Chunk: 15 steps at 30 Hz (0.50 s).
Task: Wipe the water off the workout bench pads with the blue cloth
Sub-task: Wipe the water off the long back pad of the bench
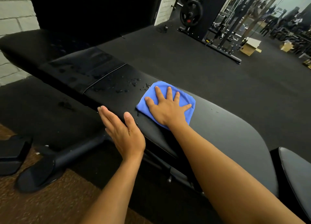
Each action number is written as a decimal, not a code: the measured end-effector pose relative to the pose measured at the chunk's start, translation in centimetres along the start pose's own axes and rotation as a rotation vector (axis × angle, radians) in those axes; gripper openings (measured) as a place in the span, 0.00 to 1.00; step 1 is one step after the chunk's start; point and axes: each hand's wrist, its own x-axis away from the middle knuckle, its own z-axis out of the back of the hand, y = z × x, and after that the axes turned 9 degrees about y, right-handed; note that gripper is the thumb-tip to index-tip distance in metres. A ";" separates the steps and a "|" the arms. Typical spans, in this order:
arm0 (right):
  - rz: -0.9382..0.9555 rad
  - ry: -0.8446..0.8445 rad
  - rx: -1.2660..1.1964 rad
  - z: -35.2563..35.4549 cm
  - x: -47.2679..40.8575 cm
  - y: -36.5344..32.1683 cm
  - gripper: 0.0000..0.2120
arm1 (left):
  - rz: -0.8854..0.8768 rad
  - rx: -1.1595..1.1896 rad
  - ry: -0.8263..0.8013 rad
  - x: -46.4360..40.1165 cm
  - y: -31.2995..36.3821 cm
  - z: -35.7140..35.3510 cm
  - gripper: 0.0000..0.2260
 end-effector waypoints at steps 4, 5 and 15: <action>-0.023 0.008 0.021 -0.4 -4.2 -1.4 0.34 | -0.021 0.040 0.028 0.0 -0.6 -0.5 0.32; -0.022 0.006 0.022 -0.5 -5.1 -1.6 0.34 | -0.025 0.045 0.028 0.0 -0.8 -0.6 0.32; 0.019 -0.011 0.013 0.0 -4.7 -2.5 0.32 | -0.039 -0.013 0.007 -0.1 -0.7 -0.2 0.32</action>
